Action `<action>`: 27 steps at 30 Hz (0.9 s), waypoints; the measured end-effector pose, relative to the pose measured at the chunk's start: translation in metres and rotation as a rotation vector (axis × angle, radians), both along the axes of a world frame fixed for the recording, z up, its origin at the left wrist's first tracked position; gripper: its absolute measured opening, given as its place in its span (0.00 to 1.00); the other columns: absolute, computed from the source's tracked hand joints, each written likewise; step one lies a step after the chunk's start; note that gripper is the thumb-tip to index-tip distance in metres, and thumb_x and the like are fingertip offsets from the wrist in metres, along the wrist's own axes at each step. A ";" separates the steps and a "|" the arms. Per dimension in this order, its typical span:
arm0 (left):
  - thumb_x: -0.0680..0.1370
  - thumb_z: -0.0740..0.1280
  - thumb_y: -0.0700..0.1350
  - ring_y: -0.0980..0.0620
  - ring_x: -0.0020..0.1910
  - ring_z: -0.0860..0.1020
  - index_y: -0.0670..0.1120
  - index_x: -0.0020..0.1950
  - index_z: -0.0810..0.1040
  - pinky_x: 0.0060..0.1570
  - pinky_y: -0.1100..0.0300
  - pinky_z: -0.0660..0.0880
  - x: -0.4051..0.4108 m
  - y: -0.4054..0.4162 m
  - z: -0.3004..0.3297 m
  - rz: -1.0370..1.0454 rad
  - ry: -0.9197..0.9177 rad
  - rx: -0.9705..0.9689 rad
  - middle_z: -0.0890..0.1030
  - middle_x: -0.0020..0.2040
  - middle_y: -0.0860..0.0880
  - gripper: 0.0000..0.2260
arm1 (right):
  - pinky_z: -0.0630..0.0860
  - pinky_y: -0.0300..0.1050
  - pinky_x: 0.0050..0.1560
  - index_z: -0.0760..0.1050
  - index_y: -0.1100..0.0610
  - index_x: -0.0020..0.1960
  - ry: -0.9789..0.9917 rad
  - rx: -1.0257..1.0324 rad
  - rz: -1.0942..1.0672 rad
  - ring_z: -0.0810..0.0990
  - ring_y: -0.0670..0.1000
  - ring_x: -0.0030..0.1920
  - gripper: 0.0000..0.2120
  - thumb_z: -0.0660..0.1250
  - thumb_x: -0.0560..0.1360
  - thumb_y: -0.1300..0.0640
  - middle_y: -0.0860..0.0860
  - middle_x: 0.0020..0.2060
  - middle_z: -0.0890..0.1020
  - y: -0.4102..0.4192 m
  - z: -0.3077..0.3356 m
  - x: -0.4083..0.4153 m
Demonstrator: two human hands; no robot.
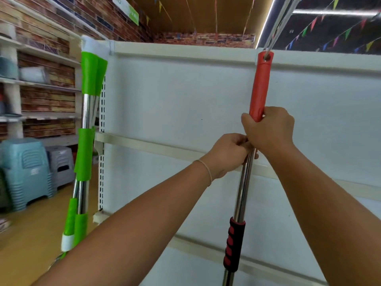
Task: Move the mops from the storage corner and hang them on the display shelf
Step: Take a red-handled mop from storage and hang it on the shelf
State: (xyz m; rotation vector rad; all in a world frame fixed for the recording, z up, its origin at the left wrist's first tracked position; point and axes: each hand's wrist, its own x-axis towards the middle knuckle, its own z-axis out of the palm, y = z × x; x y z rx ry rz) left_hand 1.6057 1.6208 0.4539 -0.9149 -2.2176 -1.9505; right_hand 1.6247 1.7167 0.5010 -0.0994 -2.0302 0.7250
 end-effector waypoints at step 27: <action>0.78 0.66 0.45 0.45 0.51 0.81 0.46 0.65 0.76 0.55 0.46 0.78 0.044 -0.378 -0.062 0.422 0.168 -0.280 0.81 0.52 0.45 0.15 | 0.68 0.54 0.67 0.75 0.58 0.67 -0.105 0.194 0.341 0.71 0.62 0.66 0.22 0.66 0.74 0.54 0.60 0.65 0.75 -0.325 -0.109 0.038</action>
